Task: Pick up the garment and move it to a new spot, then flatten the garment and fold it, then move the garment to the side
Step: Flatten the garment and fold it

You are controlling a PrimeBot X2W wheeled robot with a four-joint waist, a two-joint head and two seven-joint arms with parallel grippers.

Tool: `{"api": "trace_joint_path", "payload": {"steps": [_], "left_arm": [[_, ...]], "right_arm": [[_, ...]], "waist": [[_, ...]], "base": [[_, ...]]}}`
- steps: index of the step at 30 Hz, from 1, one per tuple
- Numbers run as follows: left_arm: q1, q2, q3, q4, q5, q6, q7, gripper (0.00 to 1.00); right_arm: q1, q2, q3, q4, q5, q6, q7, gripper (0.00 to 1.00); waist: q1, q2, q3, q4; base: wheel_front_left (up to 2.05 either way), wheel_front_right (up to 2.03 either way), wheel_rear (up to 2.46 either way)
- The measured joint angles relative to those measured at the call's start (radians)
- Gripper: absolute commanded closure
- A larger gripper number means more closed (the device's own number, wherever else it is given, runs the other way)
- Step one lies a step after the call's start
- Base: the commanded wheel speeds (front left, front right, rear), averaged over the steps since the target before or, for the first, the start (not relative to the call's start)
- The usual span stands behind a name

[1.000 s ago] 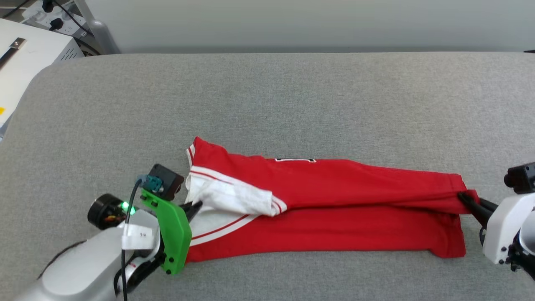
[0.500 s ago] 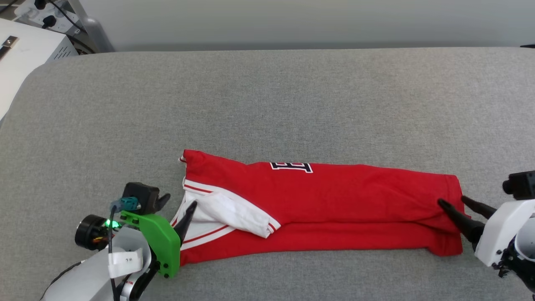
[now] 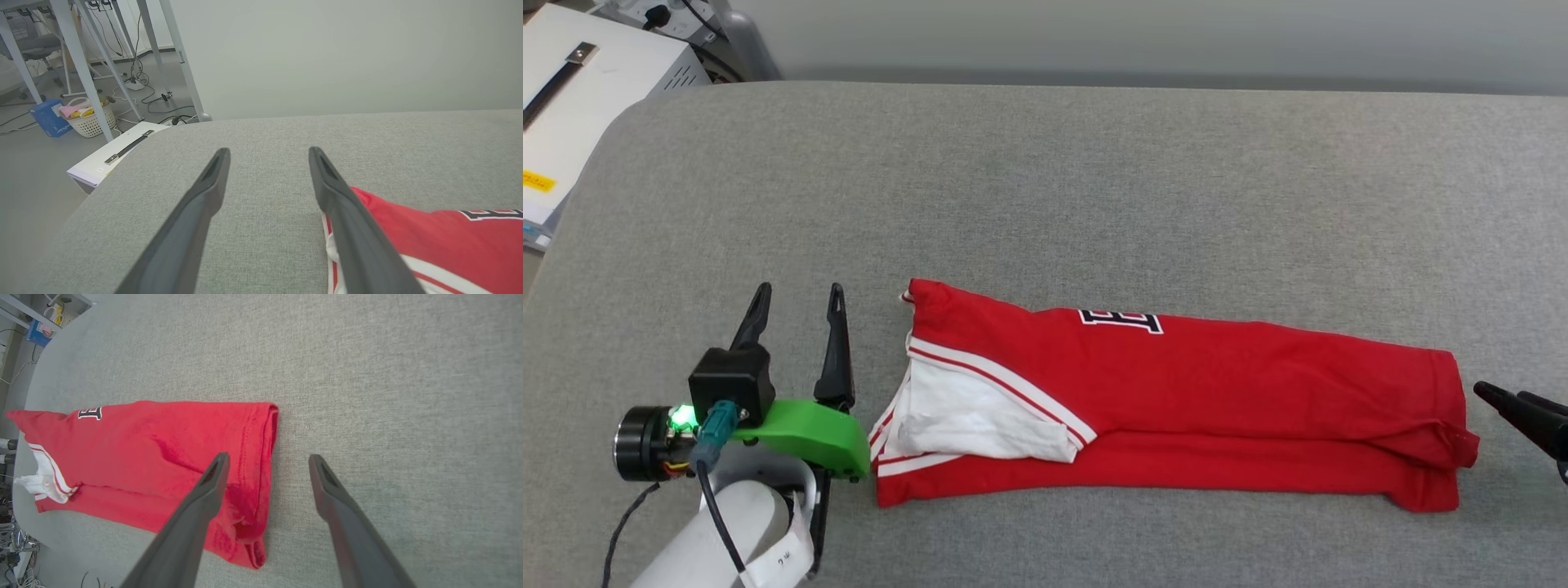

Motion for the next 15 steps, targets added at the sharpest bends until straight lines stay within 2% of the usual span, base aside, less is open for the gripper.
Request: {"api": "trace_joint_path", "payload": {"steps": [6,15], "left_arm": [[0.084,-0.108,0.124,-0.034,0.122,-0.021,0.000,0.00],[0.156,-0.265,0.277,-0.033,0.273,-0.118,0.000,0.00]], "right_arm": [[-0.009,0.063,0.045,0.060,-0.002,0.000,0.038,0.00],[-0.055,0.114,0.110,0.077,-0.006,0.000,0.062,0.00]], "waist": [[0.0000,0.0000,0.033,0.029],[0.0000,0.0000,0.067,0.065]], "base": [[0.00,0.00,0.00],[0.00,0.00,0.00]]}}
